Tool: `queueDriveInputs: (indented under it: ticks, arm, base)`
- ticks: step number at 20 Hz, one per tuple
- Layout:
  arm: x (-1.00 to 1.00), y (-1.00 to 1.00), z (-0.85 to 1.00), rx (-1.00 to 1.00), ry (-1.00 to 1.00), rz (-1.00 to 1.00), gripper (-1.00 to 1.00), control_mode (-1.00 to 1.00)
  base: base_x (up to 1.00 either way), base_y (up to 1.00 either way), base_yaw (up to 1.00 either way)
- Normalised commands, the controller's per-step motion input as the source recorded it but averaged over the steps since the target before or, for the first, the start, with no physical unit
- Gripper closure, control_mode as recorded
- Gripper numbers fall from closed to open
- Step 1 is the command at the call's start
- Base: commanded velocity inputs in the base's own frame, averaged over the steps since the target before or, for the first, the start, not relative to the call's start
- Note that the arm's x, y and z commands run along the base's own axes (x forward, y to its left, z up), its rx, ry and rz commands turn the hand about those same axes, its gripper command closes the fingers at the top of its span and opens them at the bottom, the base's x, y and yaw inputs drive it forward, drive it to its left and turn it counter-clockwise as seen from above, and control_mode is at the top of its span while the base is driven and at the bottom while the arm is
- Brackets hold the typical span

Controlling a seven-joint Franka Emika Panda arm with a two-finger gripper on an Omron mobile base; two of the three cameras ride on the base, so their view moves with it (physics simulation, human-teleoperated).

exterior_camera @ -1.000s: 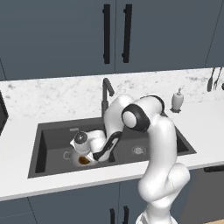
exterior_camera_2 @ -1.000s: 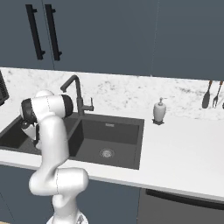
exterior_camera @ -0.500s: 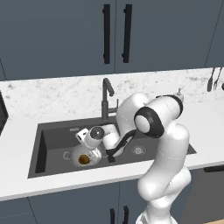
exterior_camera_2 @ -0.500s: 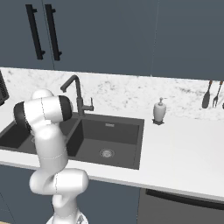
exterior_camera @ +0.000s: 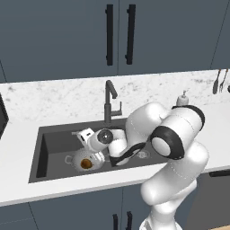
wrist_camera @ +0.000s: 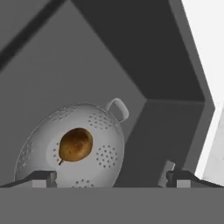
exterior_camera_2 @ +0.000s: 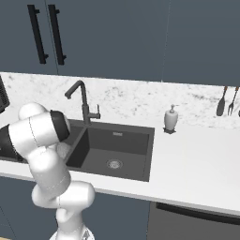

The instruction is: Put the colander in the sink, put the pear in the colander, and turn on the sink faucet and pour water over the colander.

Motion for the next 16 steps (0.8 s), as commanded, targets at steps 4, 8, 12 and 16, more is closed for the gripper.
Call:
queueDriveInputs:
  ticks: [4, 8, 12, 16]
  arm:
    - [0.0, 0.15, 1.0, 0.0, 0.11, 0.01, -1.0, -1.0]
    - [0.0, 0.08, 1.0, 0.0, 0.11, 0.03, -1.0, -1.0]
    - [0.0, 0.09, 1.0, 0.01, 0.02, 0.0, -1.0, -1.0]
    - [0.0, 0.07, 1.0, 0.07, -0.02, -0.03, -1.0, -1.0]
  base:
    - [0.0, 0.0, 0.0]
    - [0.0, 0.0, 0.0]
    - [0.0, 0.0, 0.0]
    - [0.0, 0.0, 0.0]
